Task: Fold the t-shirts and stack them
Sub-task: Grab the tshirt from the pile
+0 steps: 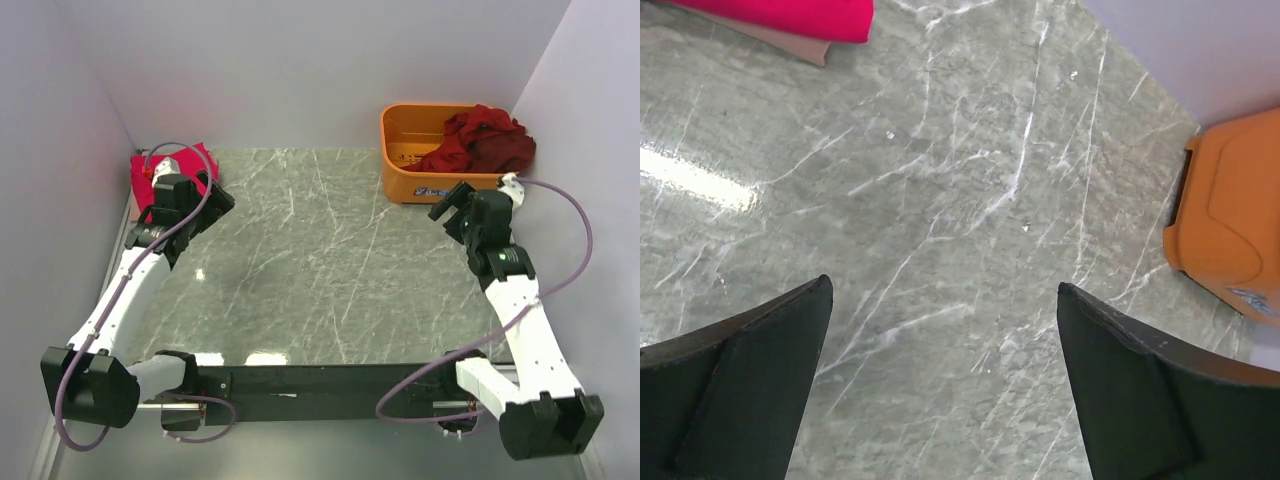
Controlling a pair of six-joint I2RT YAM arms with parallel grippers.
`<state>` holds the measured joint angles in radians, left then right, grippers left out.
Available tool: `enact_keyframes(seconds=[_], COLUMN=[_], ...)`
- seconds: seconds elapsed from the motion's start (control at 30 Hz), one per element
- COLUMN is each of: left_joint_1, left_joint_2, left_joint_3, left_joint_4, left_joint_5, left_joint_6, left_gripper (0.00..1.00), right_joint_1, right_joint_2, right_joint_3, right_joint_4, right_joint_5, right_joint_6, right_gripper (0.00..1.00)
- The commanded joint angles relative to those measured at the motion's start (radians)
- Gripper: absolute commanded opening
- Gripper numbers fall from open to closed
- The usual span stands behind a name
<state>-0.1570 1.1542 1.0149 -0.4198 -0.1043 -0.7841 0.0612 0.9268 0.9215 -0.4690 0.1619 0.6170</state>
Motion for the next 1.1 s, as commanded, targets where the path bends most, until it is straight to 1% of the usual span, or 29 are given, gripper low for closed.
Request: enact_keyframes(seconds=[0.0, 0.07, 0.1, 0.17, 0.23, 0.27, 0.3, 0.33, 0.37, 0.4, 0.43, 0.47, 0.5, 0.53, 0.57, 0.6, 0.63, 0.7, 0.73, 0.77, 0.8, 0.83, 0.87, 0.9, 0.93, 0.97, 1.0, 1.03, 1.07], left_joint_1=[-0.003, -0.001, -0.001, -0.001, -0.001, -0.001, -0.001, -0.001, -0.001, -0.001, -0.001, -0.001, 0.0, 0.001, 0.001, 0.001, 0.001, 0.001, 0.001, 0.001, 0.001, 0.001, 0.001, 0.001, 0.001, 0.001, 0.001, 0.001, 0.001], left_joint_2=[-0.018, -0.002, 0.007, 0.042, 0.082, 0.091, 0.101, 0.11, 0.114, 0.119, 0.128, 0.134, 0.139, 0.153, 0.157, 0.162, 0.167, 0.167, 0.171, 0.18, 0.186, 0.203, 0.213, 0.226, 0.246, 0.254, 0.26, 0.265, 0.265], left_joint_3=[0.007, 0.016, 0.022, 0.063, 0.123, 0.134, 0.142, 0.151, 0.151, 0.149, 0.146, 0.145, 0.145, 0.136, 0.128, 0.122, 0.108, 0.096, 0.096, 0.099, 0.103, 0.119, 0.129, 0.145, 0.172, 0.18, 0.186, 0.188, 0.185], left_joint_4=[0.041, 0.062, 0.068, 0.059, 0.044, 0.046, 0.056, 0.062, 0.07, 0.084, 0.088, 0.09, 0.09, 0.095, 0.101, 0.104, 0.111, 0.127, 0.131, 0.136, 0.133, 0.128, 0.112, 0.096, 0.086, 0.079, 0.067, 0.065, 0.069], left_joint_5=[-0.012, -0.012, -0.012, -0.043, -0.069, -0.077, -0.081, -0.086, -0.093, -0.098, -0.103, -0.11, -0.112, -0.112, -0.106, -0.103, -0.109, -0.107, -0.103, -0.1, -0.098, -0.095, -0.095, -0.095, -0.106, -0.109, -0.112, -0.113, -0.117], left_joint_6=[-0.017, -0.015, -0.011, -0.012, -0.007, -0.006, -0.003, 0.003, 0.005, 0.006, 0.009, 0.008, 0.009, 0.006, 0.012, 0.011, -0.001, 0.0, 0.003, 0.005, 0.003, 0.0, 0.002, 0.002, 0.002, 0.002, -0.003, -0.003, -0.004], left_gripper=[0.99, 0.99, 0.99, 0.99, 0.99, 0.99, 0.99, 0.99, 1.0, 0.99, 0.99, 0.99, 1.0, 0.99, 0.99, 0.99, 0.99, 0.99, 0.99, 0.99, 0.99, 0.99, 1.0, 0.99, 0.99, 0.99, 0.99, 0.99, 0.99], right_joint_1=[0.002, 0.003, 0.002, 0.002, 0.0, -0.001, -0.003, -0.007, -0.024, -0.038, -0.049, -0.087, -0.101, -0.113, -0.133, -0.142, -0.15, -0.175, -0.181, -0.19, -0.193, -0.199, -0.199, -0.198, -0.199, -0.199, -0.198, -0.199, -0.198], right_joint_2=[0.069, 0.113, 0.169, 0.24, 0.36, 0.45, 0.495, 0.544, 0.59, 0.684, 0.732, 0.785, 0.89, 0.944, 1.042, 1.088, 1.133, 1.245, 1.274, 1.319, 1.334, 1.349, 1.38, 1.403, 1.429, 1.492, 1.523, 1.552, 1.595], right_joint_3=[0.097, 0.174, 0.203, 0.308, 0.408, 0.45, 0.491, 0.582, 0.635, 0.686, 0.791, 0.851, 0.913, 1.036, 1.098, 1.153, 1.254, 1.333, 1.391, 1.407, 1.41, 1.398, 1.392, 1.407, 1.428, 1.457, 1.517, 1.542, 1.562], right_joint_4=[0.024, 0.032, 0.032, 0.032, 0.041, 0.047, 0.047, 0.041, 0.029, 0.026, 0.017, -0.012, -0.034, -0.055, -0.083, -0.094, -0.102, -0.091, -0.08, -0.035, 0.005, 0.051, 0.138, 0.17, 0.193, 0.217, 0.233, 0.249, 0.282], right_joint_5=[0.053, 0.076, 0.118, 0.148, 0.172, 0.185, 0.206, 0.243, 0.249, 0.252, 0.26, 0.26, 0.261, 0.254, 0.249, 0.251, 0.251, 0.214, 0.179, 0.128, 0.111, 0.111, 0.117, 0.126, 0.128, 0.126, 0.113, 0.105, 0.102], right_joint_6=[-0.009, -0.045, -0.051, -0.048, -0.051, -0.062, -0.069, -0.083, -0.092, -0.1, -0.105, -0.109, -0.111, -0.123, -0.137, -0.144, -0.154, -0.163, -0.166, -0.166, -0.172, -0.181, -0.186, -0.191, -0.194, -0.192, -0.188, -0.18, -0.174], right_gripper=[0.97, 1.0, 1.0, 1.0, 1.0, 1.0, 1.0, 1.0, 1.0, 1.0, 1.0, 1.0, 1.0, 1.0, 1.0, 1.0, 1.0, 1.0, 1.0, 1.0, 1.0, 1.0, 1.0, 1.0, 0.99, 0.98, 0.98, 0.97, 0.92])
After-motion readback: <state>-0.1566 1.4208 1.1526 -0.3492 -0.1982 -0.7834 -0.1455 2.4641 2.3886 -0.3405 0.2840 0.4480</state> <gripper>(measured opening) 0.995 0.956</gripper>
